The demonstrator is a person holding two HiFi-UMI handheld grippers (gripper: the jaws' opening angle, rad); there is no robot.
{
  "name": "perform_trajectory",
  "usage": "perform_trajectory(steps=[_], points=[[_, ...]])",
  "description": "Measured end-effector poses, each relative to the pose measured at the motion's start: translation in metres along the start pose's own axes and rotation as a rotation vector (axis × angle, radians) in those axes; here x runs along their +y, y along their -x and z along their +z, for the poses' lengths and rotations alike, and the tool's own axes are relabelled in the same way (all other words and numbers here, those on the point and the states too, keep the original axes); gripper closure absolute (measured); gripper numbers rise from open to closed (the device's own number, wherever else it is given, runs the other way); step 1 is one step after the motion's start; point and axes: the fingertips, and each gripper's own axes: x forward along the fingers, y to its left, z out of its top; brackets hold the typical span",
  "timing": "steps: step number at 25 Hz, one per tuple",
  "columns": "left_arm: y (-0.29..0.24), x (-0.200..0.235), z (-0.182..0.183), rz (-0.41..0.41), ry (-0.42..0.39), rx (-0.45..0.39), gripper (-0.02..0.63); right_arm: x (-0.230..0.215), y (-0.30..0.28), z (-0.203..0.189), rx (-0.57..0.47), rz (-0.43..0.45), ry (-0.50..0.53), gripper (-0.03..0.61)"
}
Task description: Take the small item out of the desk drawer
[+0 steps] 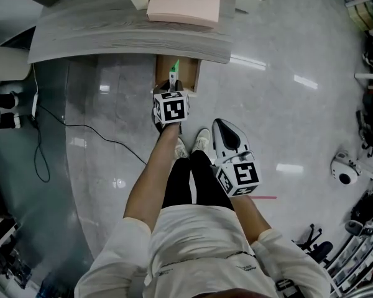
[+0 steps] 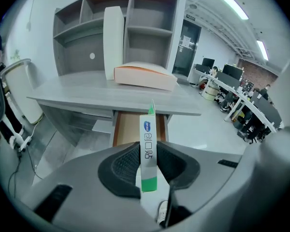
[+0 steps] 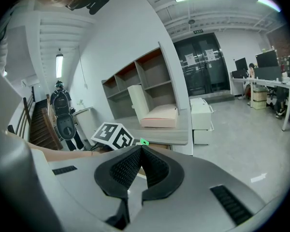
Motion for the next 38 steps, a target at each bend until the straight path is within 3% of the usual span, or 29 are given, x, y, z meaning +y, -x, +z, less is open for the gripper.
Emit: perform_trajectory(steps=[17, 38], points=[[0.116, 0.004, 0.037, 0.000, -0.043, -0.127, 0.512, 0.040, 0.031, 0.065, -0.057, 0.017, 0.040, 0.546], [0.288, -0.038, 0.102, -0.059, -0.108, -0.365, 0.512, 0.081, 0.085, 0.142, -0.165, 0.072, 0.028, 0.546]])
